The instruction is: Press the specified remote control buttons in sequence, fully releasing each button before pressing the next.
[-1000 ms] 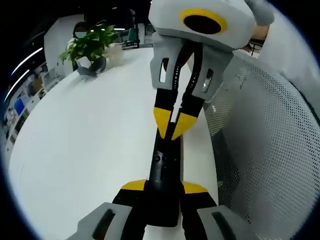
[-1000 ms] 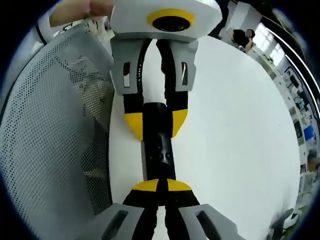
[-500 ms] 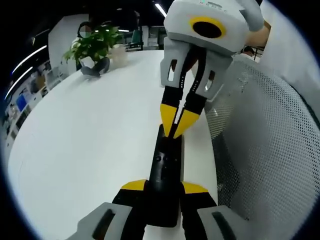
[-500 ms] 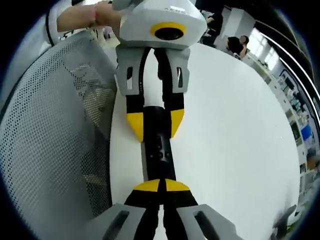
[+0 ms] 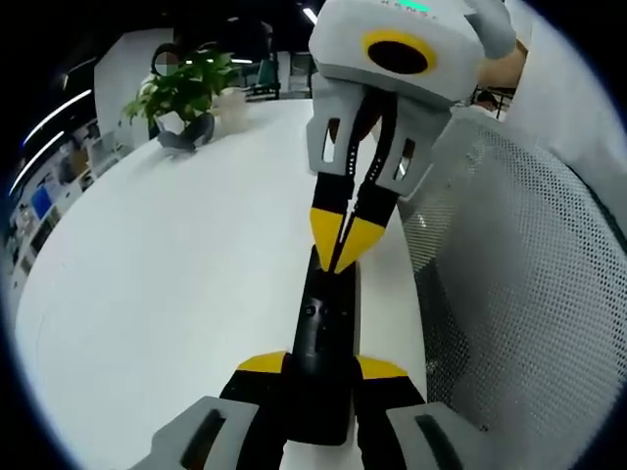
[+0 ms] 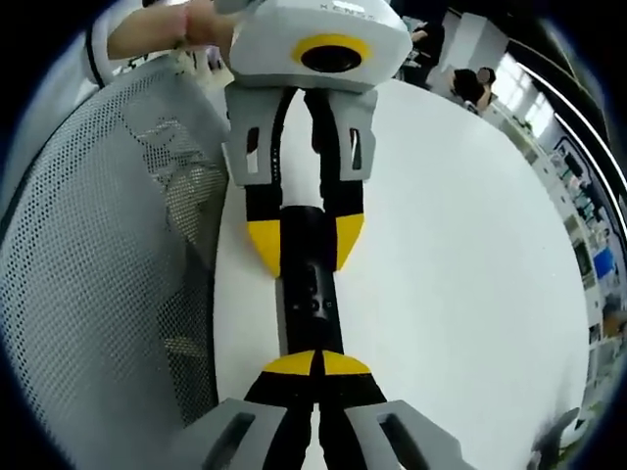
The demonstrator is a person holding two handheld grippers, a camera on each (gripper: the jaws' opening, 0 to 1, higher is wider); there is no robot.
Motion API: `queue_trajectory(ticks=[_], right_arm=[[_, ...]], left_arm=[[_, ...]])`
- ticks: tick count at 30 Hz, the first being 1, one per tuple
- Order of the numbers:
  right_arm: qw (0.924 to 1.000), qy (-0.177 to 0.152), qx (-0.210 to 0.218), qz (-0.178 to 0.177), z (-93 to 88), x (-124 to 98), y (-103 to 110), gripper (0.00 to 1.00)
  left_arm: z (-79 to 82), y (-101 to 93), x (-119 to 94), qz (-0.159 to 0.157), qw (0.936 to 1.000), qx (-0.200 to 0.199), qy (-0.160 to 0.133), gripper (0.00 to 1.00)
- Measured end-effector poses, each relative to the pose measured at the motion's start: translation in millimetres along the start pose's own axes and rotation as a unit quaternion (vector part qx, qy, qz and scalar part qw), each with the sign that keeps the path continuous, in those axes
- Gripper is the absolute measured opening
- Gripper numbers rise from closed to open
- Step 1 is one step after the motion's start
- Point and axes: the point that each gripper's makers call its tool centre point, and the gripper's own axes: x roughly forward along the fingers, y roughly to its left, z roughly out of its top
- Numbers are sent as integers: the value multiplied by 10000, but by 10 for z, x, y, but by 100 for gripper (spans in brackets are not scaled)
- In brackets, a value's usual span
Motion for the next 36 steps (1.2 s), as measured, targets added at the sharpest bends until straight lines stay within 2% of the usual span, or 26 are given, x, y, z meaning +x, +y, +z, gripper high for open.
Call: queue_trajectory(ticks=[2, 6, 11, 18, 23, 26, 28, 32, 35, 36], right_arm=[[9988, -264, 410, -54, 10, -8, -5, 0], [9938, -702, 849, -116, 10, -22, -14, 0], [9931, -797, 844, -149, 11, -22, -8, 0], [9971, -618, 451, -11, 55, 10, 1, 0], [9985, -425, -297, 153, 97, 45, 20, 0], [9952, -167, -946, 202, 116, 66, 28, 0], [9943, 24, -1052, 189, 112, 74, 31, 0], [9979, 202, -590, 182, 110, 86, 12, 0], [9996, 40, 211, 191, 118, 81, -9, 0], [9994, -33, 313, 162, 120, 80, -14, 0]], left_arm=[[-2, 0, 1, 9, 10000, -17, 9, 24], [0, 1, -1, 17, 10000, -14, -11, 24], [0, -1, -3, 4, 10000, -14, -32, 24], [-2, -5, -1, -30, 10000, 3, -15, 24], [-1, -4, 0, -77, 10000, 44, -3, 24], [-4, -4, -2, -106, 9999, 40, -36, 24], [-2, -4, -5, -115, 9999, 29, -60, 24], [0, -3, -7, -121, 9999, 34, -64, 24], [0, -2, -7, -118, 9999, 24, -60, 24], [1, -2, -7, -114, 9999, 15, -61, 24]])
